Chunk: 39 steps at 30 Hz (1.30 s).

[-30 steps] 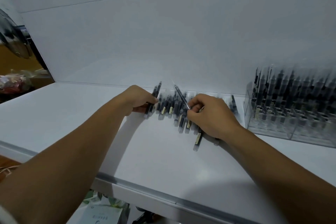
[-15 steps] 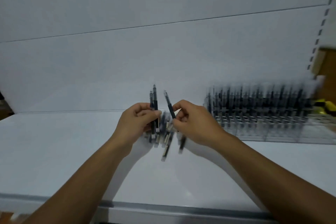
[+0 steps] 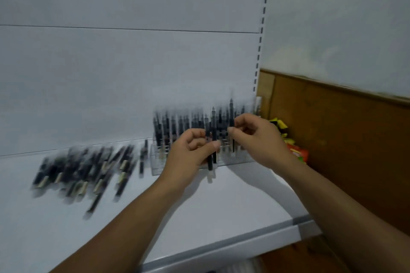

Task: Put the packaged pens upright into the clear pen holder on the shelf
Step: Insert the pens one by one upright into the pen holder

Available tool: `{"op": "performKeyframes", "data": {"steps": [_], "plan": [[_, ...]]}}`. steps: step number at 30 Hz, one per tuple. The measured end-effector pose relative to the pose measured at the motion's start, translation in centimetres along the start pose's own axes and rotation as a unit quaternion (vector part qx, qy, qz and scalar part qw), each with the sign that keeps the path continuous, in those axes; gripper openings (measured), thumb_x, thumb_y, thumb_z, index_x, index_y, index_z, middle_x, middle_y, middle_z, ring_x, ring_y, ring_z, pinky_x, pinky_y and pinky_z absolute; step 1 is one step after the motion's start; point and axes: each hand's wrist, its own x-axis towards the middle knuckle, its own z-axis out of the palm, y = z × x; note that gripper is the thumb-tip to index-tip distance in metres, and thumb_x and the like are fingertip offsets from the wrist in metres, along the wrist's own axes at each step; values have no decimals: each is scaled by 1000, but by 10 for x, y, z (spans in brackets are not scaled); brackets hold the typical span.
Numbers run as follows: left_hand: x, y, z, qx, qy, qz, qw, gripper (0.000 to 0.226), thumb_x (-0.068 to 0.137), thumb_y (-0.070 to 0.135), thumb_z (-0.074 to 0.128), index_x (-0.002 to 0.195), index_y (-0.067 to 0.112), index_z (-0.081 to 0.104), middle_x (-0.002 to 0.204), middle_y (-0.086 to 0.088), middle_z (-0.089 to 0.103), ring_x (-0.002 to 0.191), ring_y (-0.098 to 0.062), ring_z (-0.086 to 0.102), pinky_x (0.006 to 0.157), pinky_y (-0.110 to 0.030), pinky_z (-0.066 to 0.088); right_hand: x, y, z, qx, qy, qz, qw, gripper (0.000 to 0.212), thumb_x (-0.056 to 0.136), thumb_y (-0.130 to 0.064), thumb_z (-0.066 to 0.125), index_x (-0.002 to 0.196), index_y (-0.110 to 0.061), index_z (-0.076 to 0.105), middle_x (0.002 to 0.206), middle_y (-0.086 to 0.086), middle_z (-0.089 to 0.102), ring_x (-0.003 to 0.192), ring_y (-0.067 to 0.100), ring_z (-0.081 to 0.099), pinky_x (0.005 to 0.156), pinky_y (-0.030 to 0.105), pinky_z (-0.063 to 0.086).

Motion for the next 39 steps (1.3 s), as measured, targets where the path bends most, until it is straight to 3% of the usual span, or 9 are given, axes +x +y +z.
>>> {"op": "performKeyframes", "data": {"steps": [3, 7, 11, 15, 24, 28, 31, 36, 39], "plan": [[3, -8, 28, -50, -13, -13, 999, 27, 82, 2, 71, 103, 12, 56, 69, 1, 58, 74, -14, 65, 62, -18, 54, 5, 14, -27, -22, 26, 12, 999, 11, 91, -27, 65, 88, -17, 68, 78, 0, 64, 76, 19, 61, 72, 43, 55], [2, -20, 32, -68, -22, -28, 997, 28, 81, 1, 71, 105, 8, 57, 89, -15, 67, 79, -21, 67, 64, -26, 57, 14, 29, -50, -24, 64, 24, 997, 18, 92, -23, 65, 109, -18, 65, 83, -4, 66, 81, 15, 64, 69, 30, 53], [3, -25, 29, -85, -35, -30, 995, 27, 81, 1, 69, 104, 9, 58, 98, -22, 67, 80, -23, 69, 76, -38, 60, 28, 39, -59, -44, 99, 37, 993, 8, 93, -24, 63, 101, -24, 63, 86, -1, 69, 86, 19, 68, 81, 45, 58], [4, -27, 28, -94, -40, -25, 994, 27, 80, 2, 70, 104, 9, 58, 93, -20, 66, 80, -23, 69, 87, -45, 56, 42, 45, -57, -86, 106, 41, 990, 10, 94, -29, 61, 97, -20, 65, 88, 2, 69, 86, 21, 68, 79, 50, 57], [3, -27, 28, -89, -44, -21, 995, 28, 81, 1, 69, 105, 10, 58, 96, -19, 69, 80, -20, 69, 73, -28, 59, 52, 55, -48, -220, -12, 64, 973, 17, 92, -32, 65, 87, -16, 65, 87, 2, 67, 85, 24, 65, 77, 44, 55], [2, -27, 28, -87, -47, -24, 995, 26, 81, 1, 69, 104, 10, 59, 95, -17, 70, 81, -25, 68, 70, -27, 59, 49, 53, -43, -243, -43, 81, 966, 24, 92, -28, 66, 92, -4, 69, 91, 15, 69, 81, 29, 64, 76, 46, 54], [1, -26, 28, -89, -43, -23, 995, 27, 81, 0, 69, 104, 10, 59, 96, -17, 70, 80, -22, 69, 71, -25, 58, 47, 52, -44, -249, -51, 90, 963, 25, 91, -31, 66, 100, -8, 71, 98, 6, 70, 88, 24, 63, 81, 42, 54], [1, -26, 28, -87, -35, -17, 996, 28, 81, 1, 69, 106, 10, 59, 102, -24, 68, 77, -16, 69, 67, -18, 54, 17, 44, -46, -182, 34, 56, 981, 18, 93, -37, 62, 96, -22, 71, 88, -15, 65, 79, 2, 58, 67, 21, 46], [0, -26, 28, -76, -37, -18, 996, 32, 81, 3, 70, 110, 8, 58, 106, -25, 66, 81, -19, 68, 67, -21, 56, -3, 32, -33, -44, -51, 50, 996, 18, 91, -40, 62, 95, -26, 72, 87, -12, 68, 72, -1, 60, 61, 17, 46]]}}
